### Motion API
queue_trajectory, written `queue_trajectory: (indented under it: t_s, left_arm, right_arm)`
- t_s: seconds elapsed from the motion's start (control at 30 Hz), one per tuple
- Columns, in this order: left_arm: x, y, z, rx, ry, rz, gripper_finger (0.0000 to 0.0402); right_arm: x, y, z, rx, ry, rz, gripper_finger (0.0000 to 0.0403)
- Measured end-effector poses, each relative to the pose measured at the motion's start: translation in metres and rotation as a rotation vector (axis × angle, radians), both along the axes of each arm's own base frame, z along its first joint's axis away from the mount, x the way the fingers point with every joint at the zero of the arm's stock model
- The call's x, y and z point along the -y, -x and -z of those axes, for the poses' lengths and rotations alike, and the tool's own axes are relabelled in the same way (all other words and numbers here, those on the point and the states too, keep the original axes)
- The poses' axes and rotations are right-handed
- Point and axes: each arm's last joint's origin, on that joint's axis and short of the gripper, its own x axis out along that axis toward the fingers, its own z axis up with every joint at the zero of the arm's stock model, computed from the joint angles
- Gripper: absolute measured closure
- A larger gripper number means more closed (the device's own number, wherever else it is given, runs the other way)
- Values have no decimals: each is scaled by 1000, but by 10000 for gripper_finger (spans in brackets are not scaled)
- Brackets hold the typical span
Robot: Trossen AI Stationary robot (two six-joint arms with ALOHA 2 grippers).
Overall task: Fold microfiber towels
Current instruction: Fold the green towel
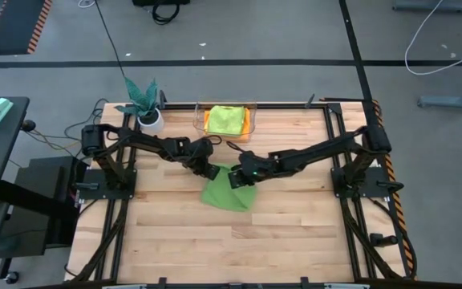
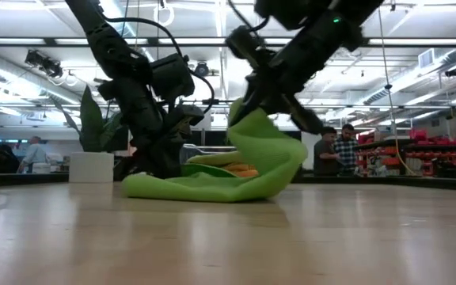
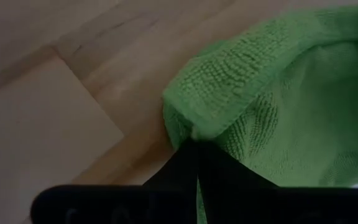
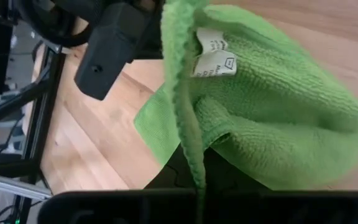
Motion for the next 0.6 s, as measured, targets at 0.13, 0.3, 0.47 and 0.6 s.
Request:
queue_trajectory:
  t_s: [0.13,0.3,0.47,0.6]
  left_arm:
    - [-4,4,-6,1,-13,-21,388]
    - [-11,15,-10,-66,-18,-56,380]
    - [-16,24,-16,-99,-20,-65,372]
    - [-16,24,-24,-75,-33,-75,372]
  right_arm:
    - [6,-14,3,-5,-8,-20,402]
    - [11,-24,-1,17,6,-26,402]
    - [19,-28,10,-13,-5,-23,402]
    - [28,-33,18,-2,-12,-30,402]
